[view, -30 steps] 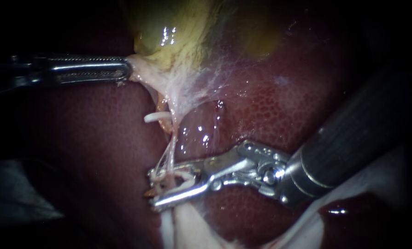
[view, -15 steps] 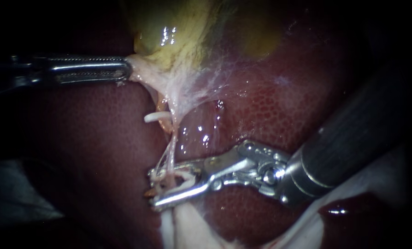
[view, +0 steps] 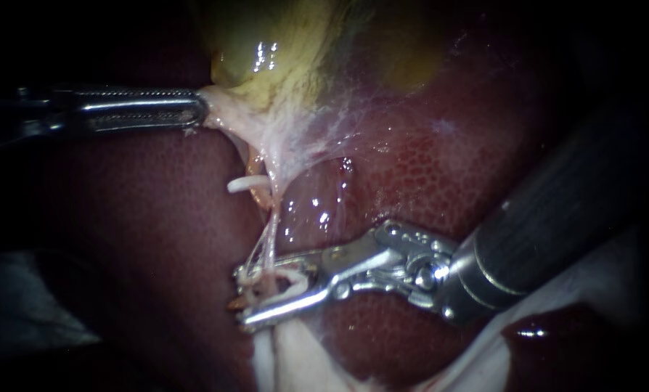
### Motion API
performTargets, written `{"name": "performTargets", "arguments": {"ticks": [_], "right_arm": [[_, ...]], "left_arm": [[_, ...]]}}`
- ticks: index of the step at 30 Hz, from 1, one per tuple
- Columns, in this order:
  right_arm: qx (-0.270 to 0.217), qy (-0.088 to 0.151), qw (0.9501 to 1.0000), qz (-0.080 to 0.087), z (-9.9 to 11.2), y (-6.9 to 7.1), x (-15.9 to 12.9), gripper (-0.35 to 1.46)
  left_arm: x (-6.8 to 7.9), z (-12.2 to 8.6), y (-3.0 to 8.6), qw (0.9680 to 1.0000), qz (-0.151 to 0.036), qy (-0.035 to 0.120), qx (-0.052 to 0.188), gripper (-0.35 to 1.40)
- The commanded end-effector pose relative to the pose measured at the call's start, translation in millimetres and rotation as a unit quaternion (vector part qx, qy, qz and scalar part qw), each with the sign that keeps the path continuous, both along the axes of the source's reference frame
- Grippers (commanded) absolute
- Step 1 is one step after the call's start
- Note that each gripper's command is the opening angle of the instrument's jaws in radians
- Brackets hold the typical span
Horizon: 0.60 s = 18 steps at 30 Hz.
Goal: Clipping first clip right tube
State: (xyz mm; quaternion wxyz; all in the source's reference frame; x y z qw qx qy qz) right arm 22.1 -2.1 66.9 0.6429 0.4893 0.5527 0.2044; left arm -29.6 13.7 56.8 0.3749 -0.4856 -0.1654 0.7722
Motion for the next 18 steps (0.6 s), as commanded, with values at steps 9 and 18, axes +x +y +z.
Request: {"name": "performTargets", "arguments": {"ticks": [9,18], "right_arm": [[-0.026,-0.062,0.9977,-0.002,2.9,1.9,-1.9,0.43],[-0.044,-0.108,0.9931,0.002,3.7,2.6,-3.7,0.43]], "left_arm": [[0.0,0.0,0.0,1.0,0.0,0.0,0.0,-0.35],[0.0,0.1,0.0,1.0,0.0,0.0,0.0,-0.35]]}}
